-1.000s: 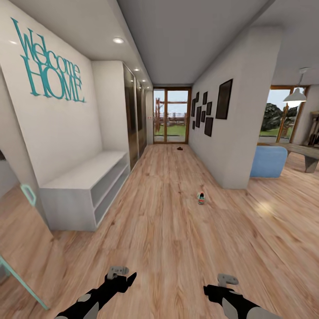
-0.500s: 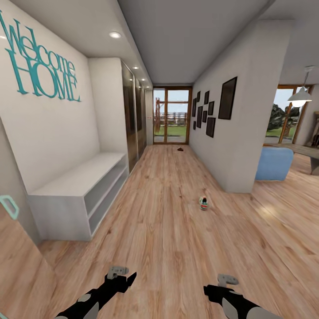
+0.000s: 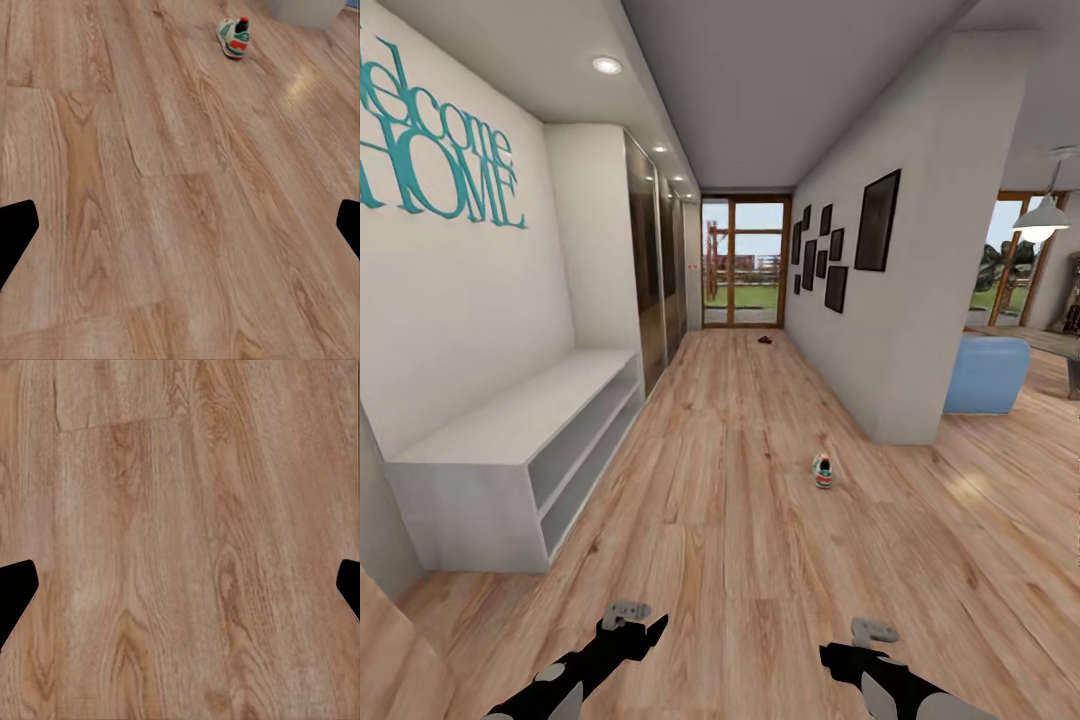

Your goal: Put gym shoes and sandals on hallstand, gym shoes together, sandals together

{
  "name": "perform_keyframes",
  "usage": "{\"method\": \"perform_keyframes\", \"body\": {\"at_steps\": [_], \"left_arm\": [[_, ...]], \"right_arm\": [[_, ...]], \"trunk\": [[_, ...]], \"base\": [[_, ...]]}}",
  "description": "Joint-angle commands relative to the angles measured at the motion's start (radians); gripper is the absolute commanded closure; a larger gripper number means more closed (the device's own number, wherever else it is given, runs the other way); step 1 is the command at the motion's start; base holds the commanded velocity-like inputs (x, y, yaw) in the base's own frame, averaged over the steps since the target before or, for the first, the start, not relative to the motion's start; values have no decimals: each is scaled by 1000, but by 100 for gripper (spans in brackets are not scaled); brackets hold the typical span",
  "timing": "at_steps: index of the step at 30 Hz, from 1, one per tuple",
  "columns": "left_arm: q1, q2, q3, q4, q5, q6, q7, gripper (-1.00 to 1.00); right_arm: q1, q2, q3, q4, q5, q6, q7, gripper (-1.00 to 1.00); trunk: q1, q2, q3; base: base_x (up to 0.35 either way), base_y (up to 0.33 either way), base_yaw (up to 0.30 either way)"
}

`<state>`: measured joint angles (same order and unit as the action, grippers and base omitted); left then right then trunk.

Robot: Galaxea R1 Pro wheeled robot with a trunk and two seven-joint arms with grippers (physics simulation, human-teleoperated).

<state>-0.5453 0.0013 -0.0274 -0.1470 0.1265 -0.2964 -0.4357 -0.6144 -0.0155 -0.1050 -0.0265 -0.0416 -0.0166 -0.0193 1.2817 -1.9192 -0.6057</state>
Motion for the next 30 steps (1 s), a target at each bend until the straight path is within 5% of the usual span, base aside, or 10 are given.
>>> {"method": "perform_keyframes", "body": {"at_steps": [1,30], "left_arm": [[-1,0,-3,1,10,-1,-5,-100],[-1,-1,-3,1,10,-1,-5,-100]], "right_arm": [[-1,0,-5,0,-4,-2,-1,-100],[-1,0,-10,-1,-7,-1,-1,-100]], "trunk": [[1,0,0],[1,0,4]], "base": [[349,0,-143],[349,0,-24]]}}
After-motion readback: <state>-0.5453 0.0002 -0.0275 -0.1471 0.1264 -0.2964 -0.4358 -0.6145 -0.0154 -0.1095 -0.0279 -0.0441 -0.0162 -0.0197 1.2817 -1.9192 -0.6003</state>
